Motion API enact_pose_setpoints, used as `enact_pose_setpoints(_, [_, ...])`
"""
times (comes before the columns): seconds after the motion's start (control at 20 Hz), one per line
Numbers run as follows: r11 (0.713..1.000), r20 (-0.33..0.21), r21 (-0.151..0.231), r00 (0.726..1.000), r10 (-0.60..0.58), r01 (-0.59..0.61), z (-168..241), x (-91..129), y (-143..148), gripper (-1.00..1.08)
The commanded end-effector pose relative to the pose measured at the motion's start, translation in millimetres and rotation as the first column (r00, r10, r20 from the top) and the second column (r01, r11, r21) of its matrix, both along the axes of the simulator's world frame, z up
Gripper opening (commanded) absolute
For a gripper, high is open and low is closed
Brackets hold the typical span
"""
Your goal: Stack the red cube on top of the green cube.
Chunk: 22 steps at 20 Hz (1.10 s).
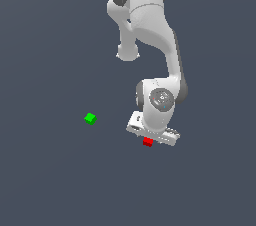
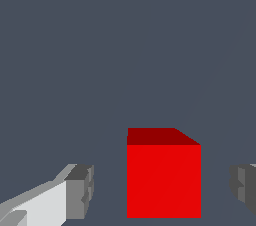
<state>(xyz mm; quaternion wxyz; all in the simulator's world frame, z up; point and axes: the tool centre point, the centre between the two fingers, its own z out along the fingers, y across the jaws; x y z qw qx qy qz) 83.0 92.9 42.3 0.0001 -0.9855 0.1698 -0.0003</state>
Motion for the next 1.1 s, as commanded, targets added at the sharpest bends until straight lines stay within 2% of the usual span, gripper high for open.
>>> enact_pose_setpoints(0.0, [1.000, -0.001, 0.000, 1.000, 0.000, 0.000, -13.4, -0.6, 0.0, 1.00])
enact_pose_setpoints(0.35, [1.000, -0.001, 0.000, 1.000, -0.001, 0.001, -22.3, 1.0, -0.1, 1.00])
enact_pose_setpoints(0.4, [1.000, -0.001, 0.000, 1.000, -0.001, 0.001, -22.3, 1.0, -0.1, -1.00])
enact_pose_setpoints(1.05, [1.000, -0.001, 0.000, 1.000, -0.001, 0.001, -20.0, 0.6, -0.2, -1.00])
